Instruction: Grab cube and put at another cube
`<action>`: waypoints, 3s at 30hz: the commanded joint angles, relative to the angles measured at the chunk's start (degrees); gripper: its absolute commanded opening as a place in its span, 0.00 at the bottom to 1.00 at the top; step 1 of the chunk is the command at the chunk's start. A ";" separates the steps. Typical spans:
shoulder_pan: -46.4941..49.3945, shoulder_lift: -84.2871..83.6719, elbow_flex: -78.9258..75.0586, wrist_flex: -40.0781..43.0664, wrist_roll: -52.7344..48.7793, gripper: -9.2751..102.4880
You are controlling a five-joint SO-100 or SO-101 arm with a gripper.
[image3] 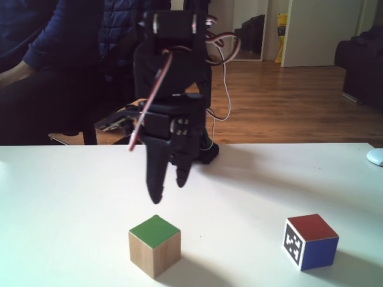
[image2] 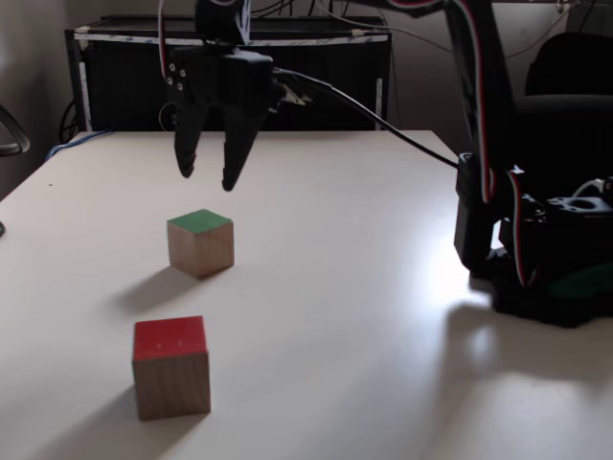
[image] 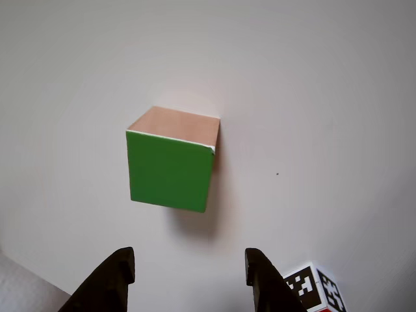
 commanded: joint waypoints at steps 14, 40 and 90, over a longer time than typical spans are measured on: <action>5.80 -5.71 -6.06 0.53 -5.71 0.42; 4.66 -22.59 -16.08 0.44 -1.05 0.45; -26.37 16.52 9.84 3.25 2.55 0.19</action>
